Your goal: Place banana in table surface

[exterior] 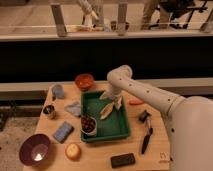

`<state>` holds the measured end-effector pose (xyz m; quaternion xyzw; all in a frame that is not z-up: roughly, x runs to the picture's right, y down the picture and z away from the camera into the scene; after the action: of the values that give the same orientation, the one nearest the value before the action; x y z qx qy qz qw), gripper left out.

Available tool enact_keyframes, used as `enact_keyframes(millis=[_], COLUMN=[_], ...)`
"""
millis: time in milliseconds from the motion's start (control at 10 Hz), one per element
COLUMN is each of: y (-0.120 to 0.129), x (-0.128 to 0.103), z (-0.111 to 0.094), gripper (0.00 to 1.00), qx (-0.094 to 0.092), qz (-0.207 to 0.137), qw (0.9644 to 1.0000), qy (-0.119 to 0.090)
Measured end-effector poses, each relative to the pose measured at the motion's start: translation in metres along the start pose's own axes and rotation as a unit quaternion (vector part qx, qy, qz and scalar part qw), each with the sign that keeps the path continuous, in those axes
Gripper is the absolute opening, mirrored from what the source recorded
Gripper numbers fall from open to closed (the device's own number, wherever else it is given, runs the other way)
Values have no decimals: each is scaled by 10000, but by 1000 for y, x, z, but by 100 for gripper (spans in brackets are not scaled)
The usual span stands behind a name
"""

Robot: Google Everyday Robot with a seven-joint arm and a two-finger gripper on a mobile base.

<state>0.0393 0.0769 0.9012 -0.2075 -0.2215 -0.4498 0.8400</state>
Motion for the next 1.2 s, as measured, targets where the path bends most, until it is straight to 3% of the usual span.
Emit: enact_keyframes(millis=[200,400,600,1000,1200], y=[2,5,7,3,5], x=[1,0,1,1,5], z=[18,33,35,37,32], gripper=[78,58,38,2,0], qx=[3,-50,-102,-446,-486], qz=[-26,13,37,-35,-64], qw=[9999,9996,9993,9987,9987], qy=[-138,-288,-352,-228,-149])
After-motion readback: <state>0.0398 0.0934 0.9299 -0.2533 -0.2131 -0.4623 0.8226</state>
